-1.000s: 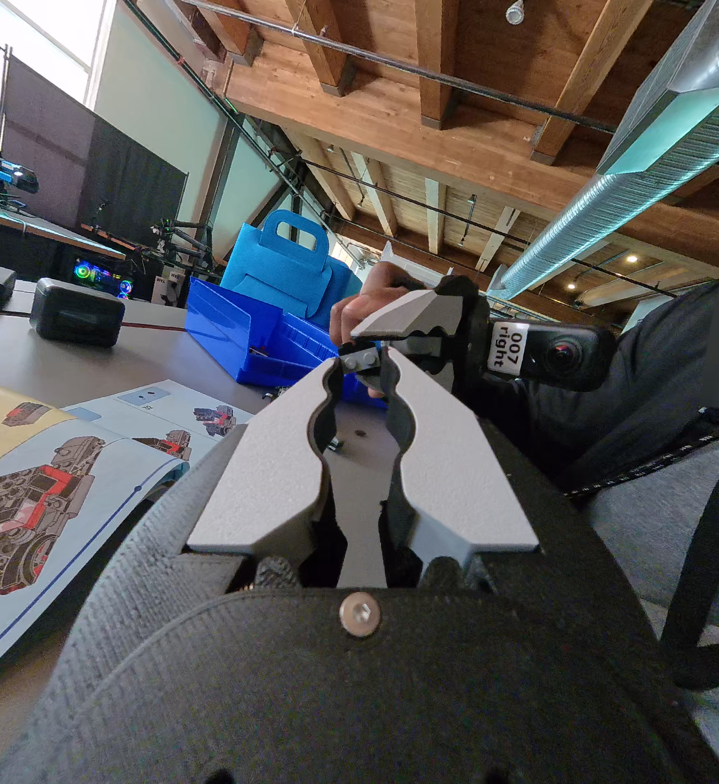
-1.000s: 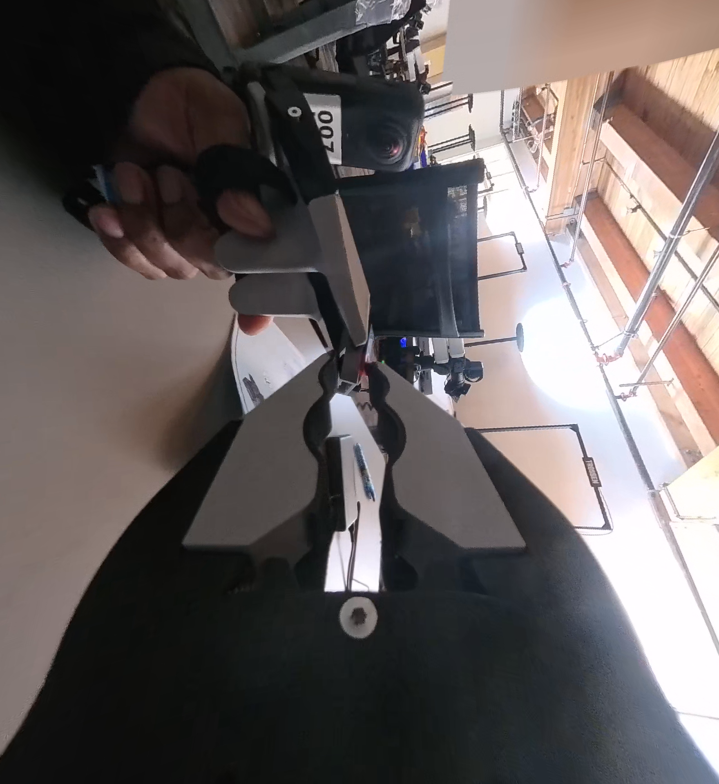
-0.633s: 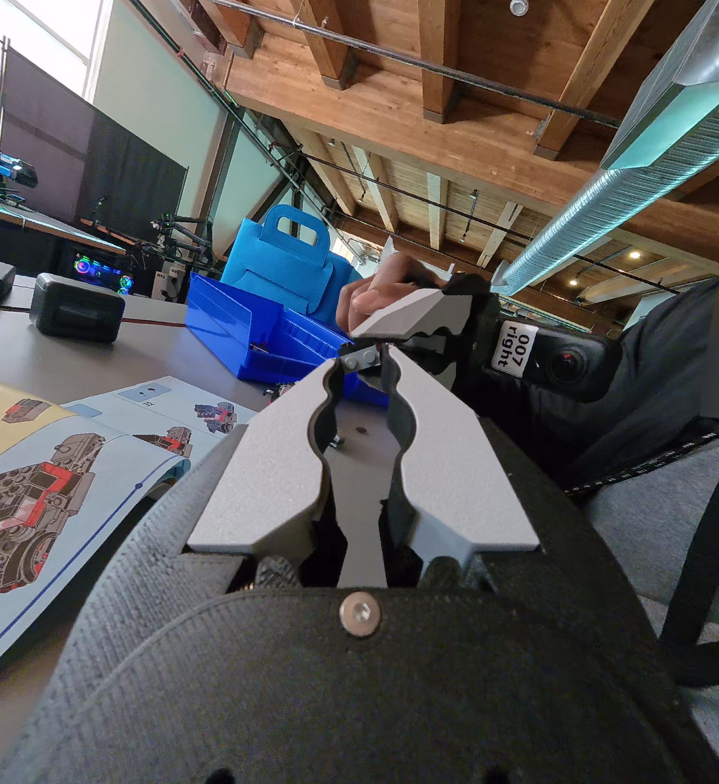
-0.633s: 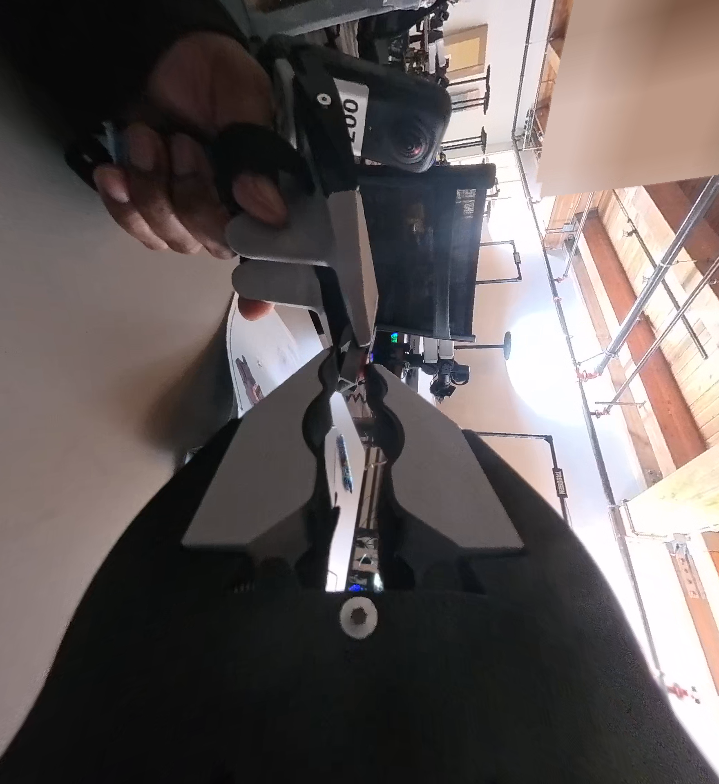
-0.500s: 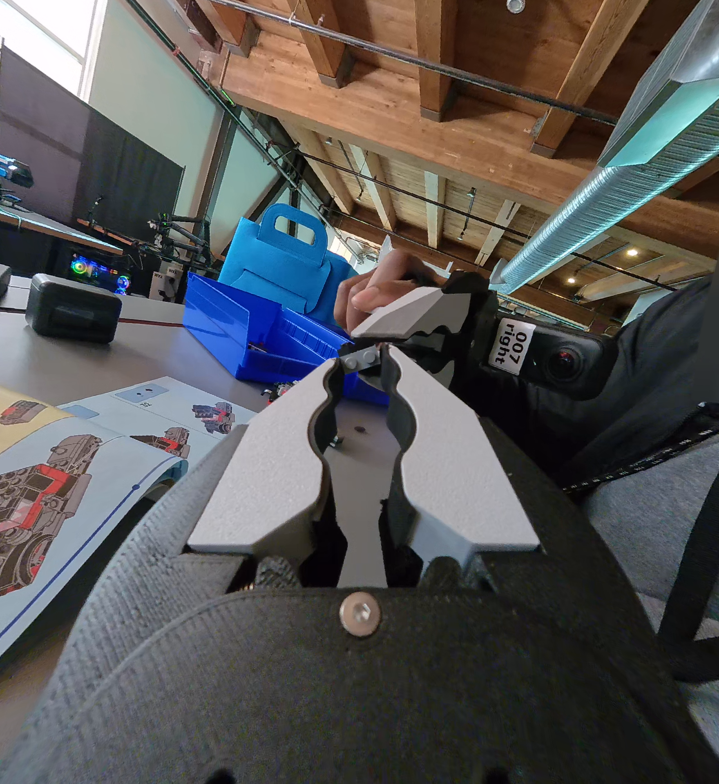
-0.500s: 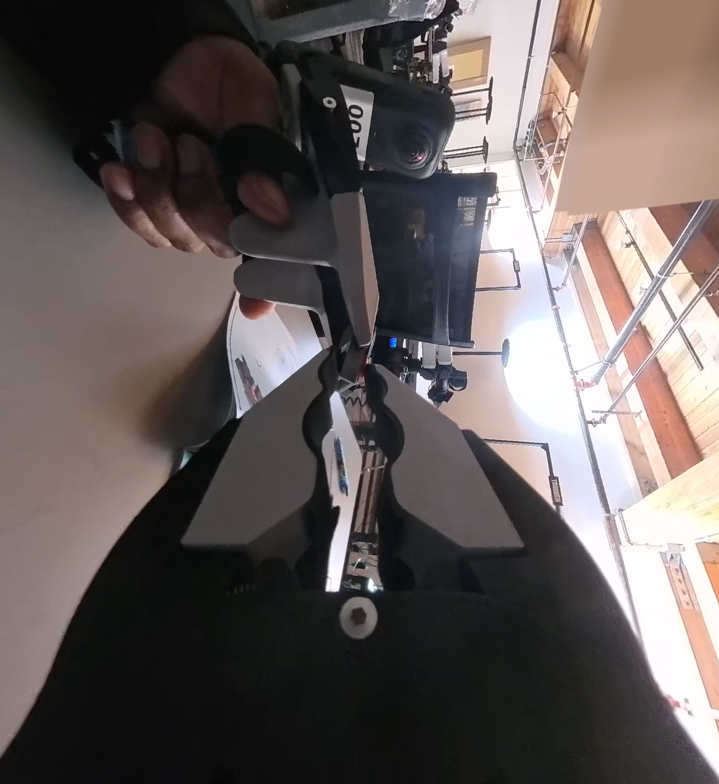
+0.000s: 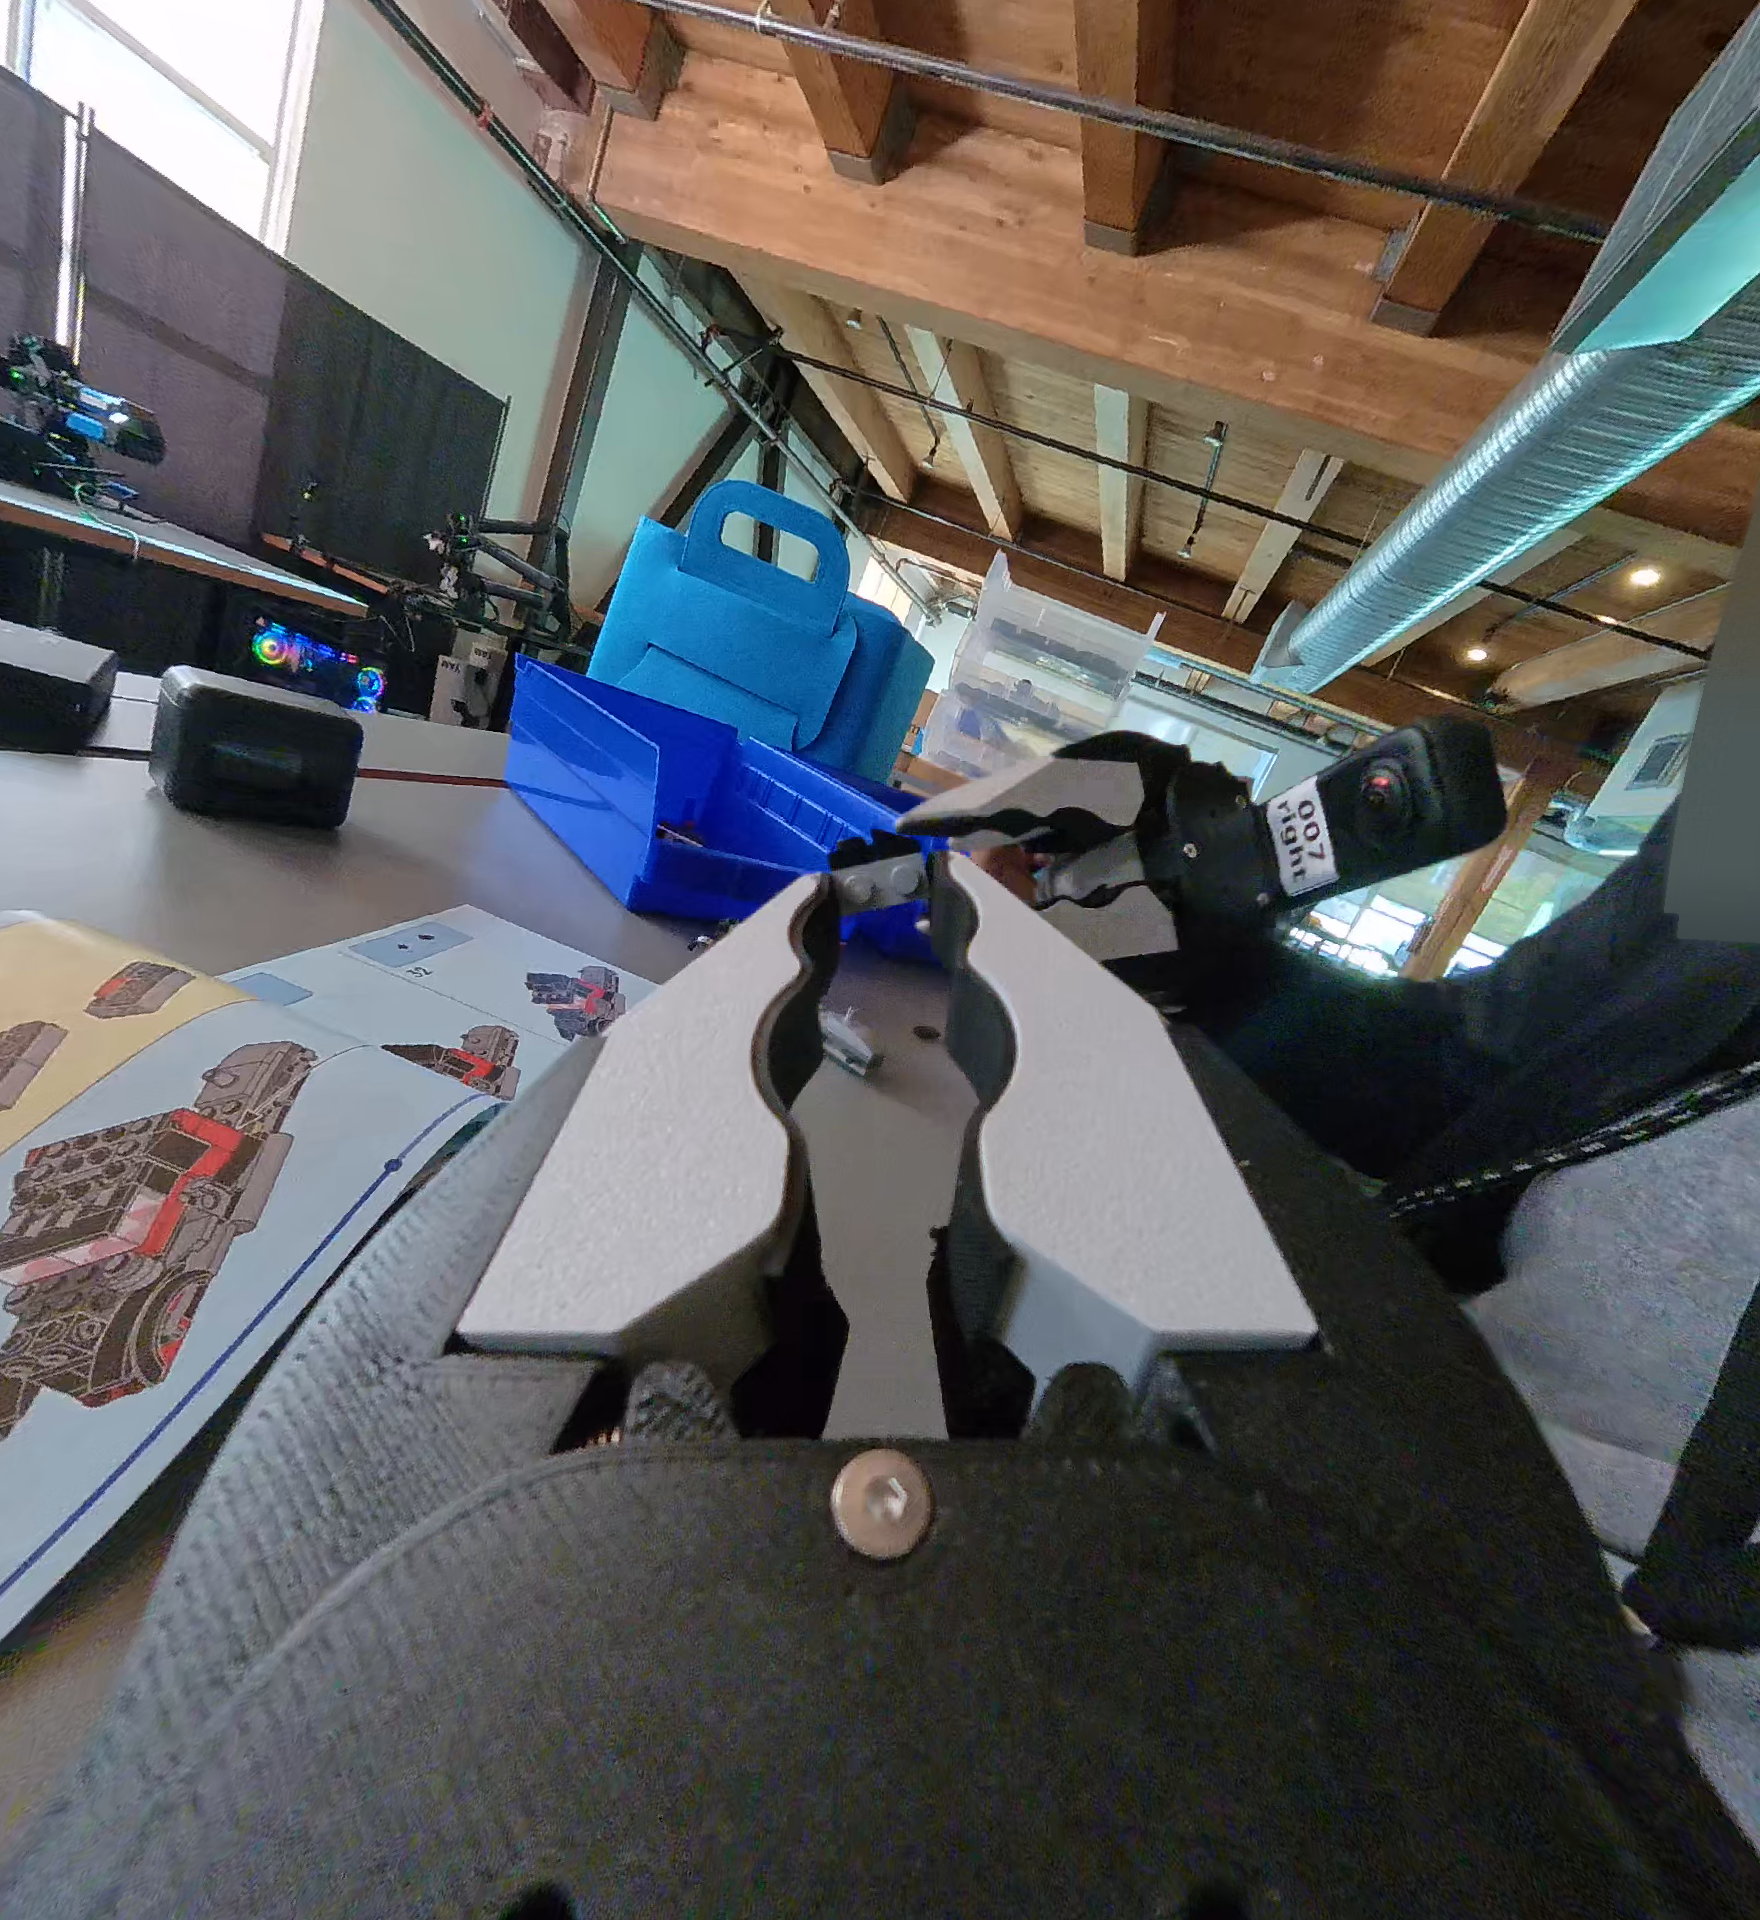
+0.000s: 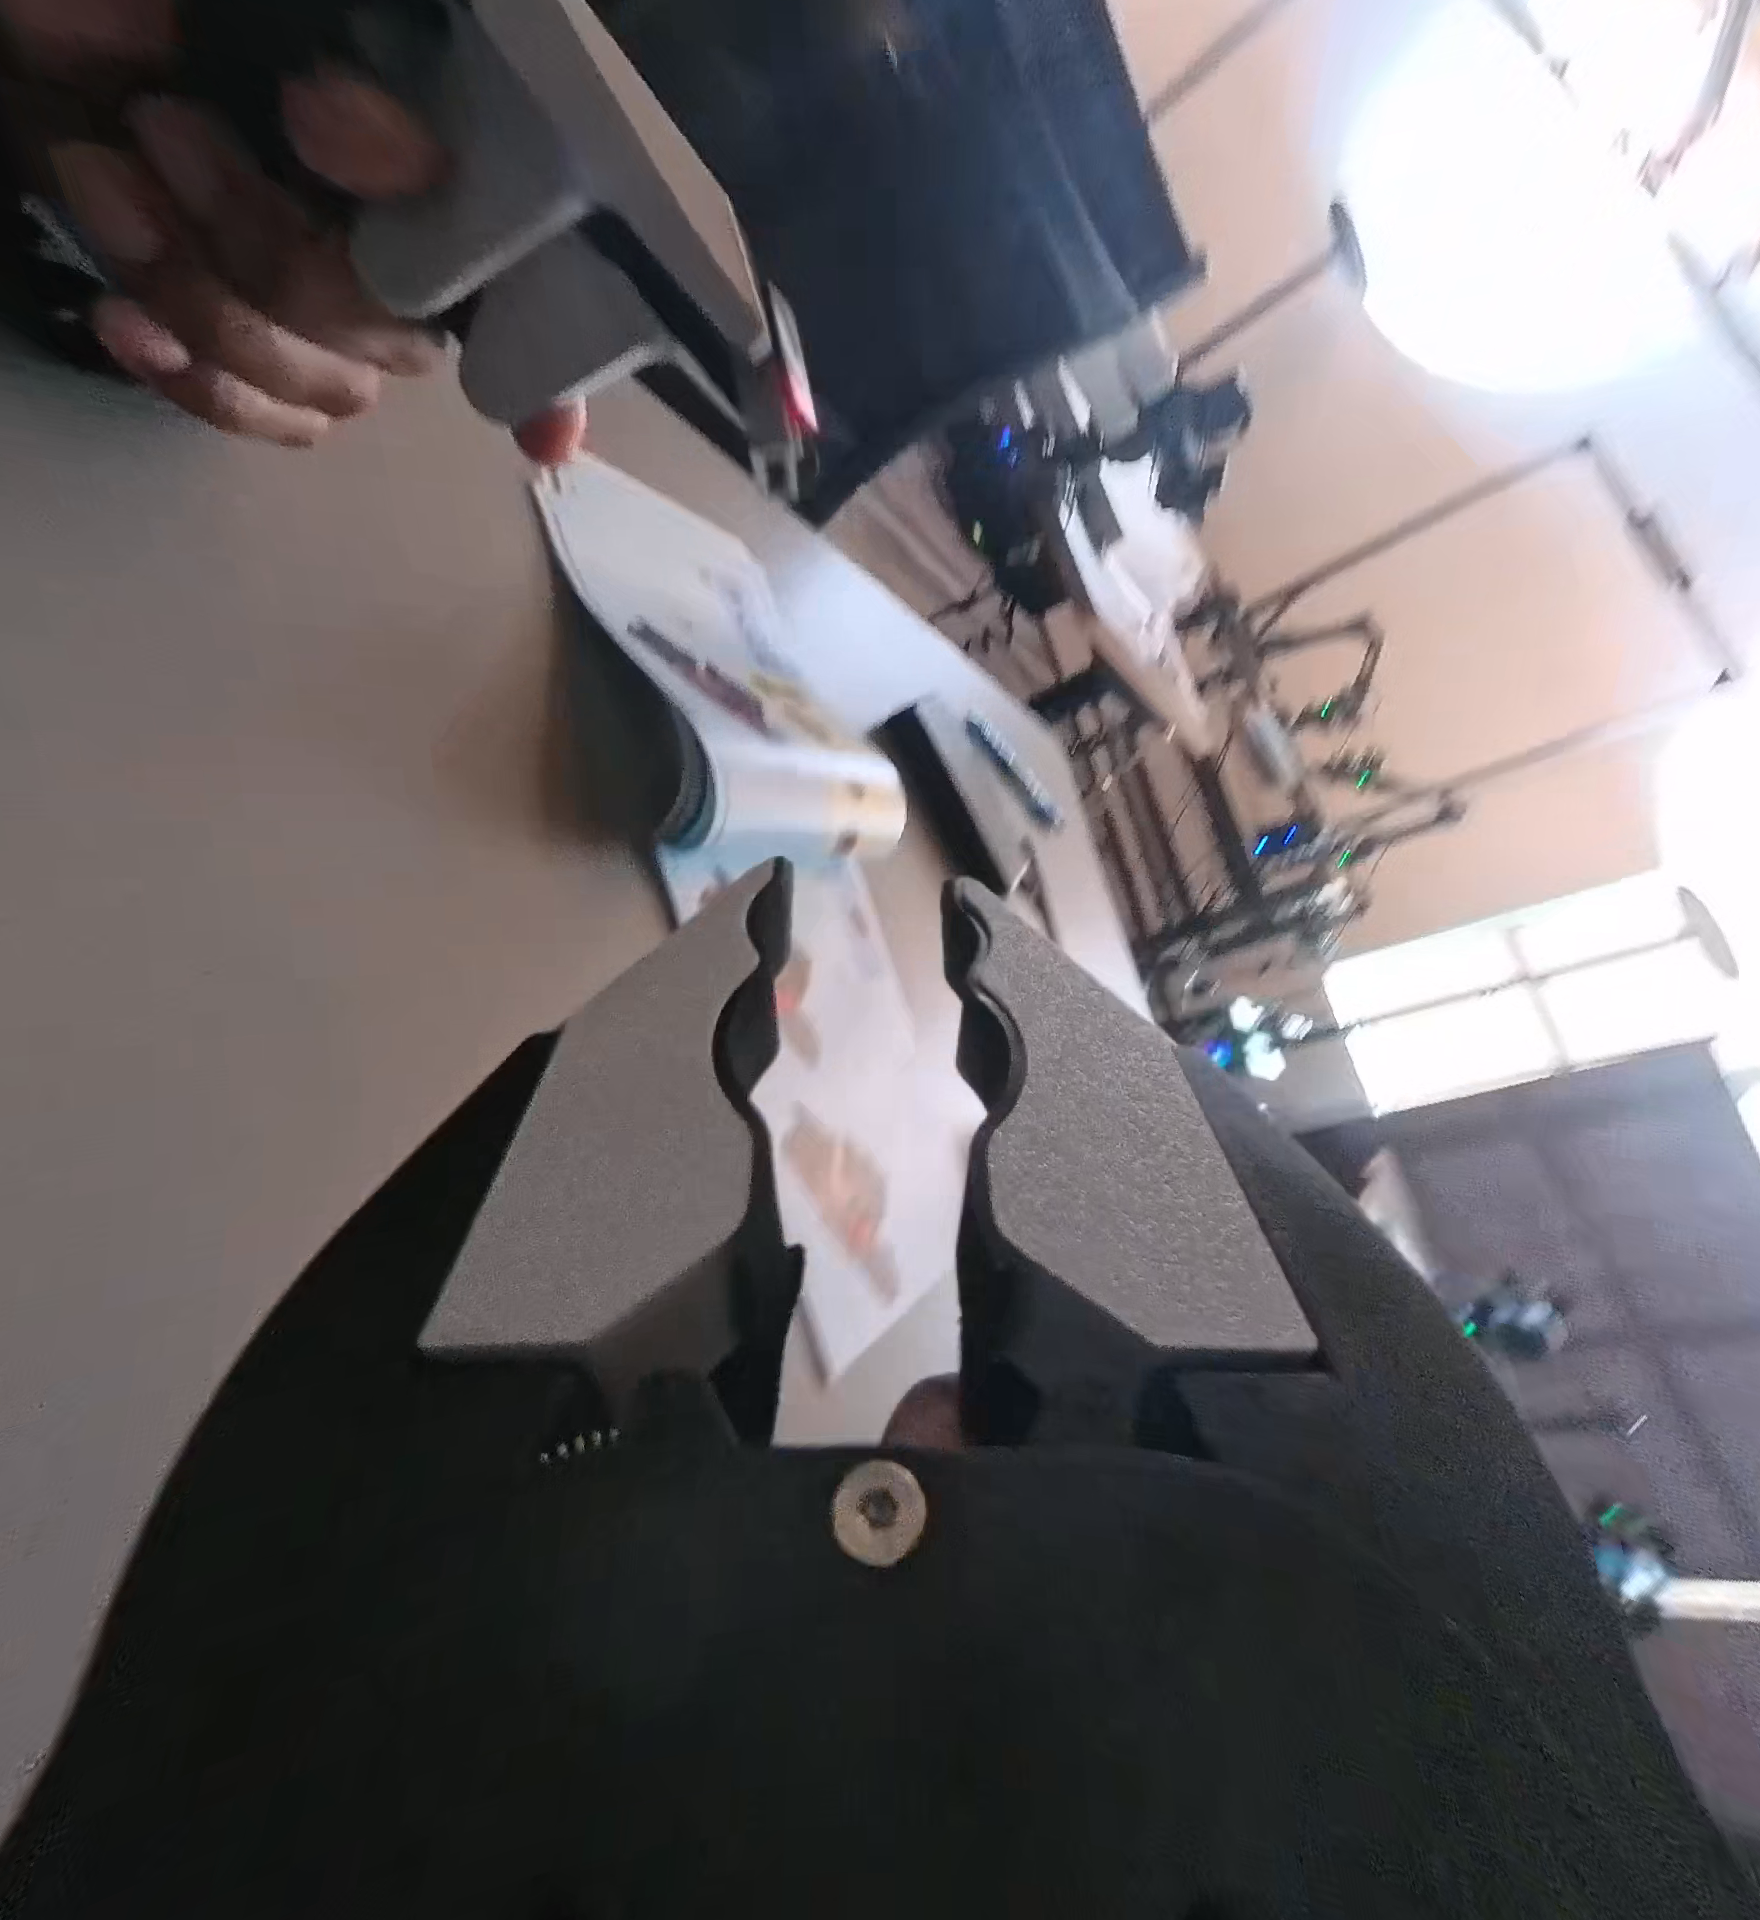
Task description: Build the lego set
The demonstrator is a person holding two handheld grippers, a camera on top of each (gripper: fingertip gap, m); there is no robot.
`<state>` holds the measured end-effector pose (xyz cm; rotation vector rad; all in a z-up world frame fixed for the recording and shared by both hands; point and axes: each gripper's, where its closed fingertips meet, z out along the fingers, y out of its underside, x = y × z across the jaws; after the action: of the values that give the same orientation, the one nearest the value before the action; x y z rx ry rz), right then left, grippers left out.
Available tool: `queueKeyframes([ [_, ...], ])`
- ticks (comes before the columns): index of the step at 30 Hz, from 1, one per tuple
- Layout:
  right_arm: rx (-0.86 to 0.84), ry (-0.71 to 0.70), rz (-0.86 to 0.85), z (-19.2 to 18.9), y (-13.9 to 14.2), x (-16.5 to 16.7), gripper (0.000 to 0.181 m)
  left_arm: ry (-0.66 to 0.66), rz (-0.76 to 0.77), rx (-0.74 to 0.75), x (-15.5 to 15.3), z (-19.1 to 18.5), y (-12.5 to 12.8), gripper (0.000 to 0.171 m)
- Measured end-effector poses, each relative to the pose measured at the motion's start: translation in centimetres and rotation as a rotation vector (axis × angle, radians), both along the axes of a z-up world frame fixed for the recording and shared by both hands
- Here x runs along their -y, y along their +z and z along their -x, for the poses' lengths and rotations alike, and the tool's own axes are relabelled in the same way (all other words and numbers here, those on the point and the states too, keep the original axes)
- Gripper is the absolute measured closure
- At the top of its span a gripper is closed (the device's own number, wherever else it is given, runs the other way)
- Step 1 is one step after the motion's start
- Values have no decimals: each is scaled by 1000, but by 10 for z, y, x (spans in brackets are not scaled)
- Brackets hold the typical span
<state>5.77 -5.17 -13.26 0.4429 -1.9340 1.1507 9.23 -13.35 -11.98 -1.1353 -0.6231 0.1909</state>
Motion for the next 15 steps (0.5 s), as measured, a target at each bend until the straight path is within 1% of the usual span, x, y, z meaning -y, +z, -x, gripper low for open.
queueKeyframes([
  [4,253,-182,23,7,-18,-65,152,1,41,-18,-8,-1,-1,153],
  [7,405,-321,94,16,-21,-125,153,0,74,-39,-16,-3,-2,153],
  [11,560,-514,160,29,-34,-211,157,-6,108,-69,-29,-1,-2,153],
  [13,652,-588,158,31,-49,-251,158,-6,128,-78,-36,0,-3,153],
  [15,691,-658,156,33,-62,-286,158,-2,147,-83,-44,3,-4,154],
])
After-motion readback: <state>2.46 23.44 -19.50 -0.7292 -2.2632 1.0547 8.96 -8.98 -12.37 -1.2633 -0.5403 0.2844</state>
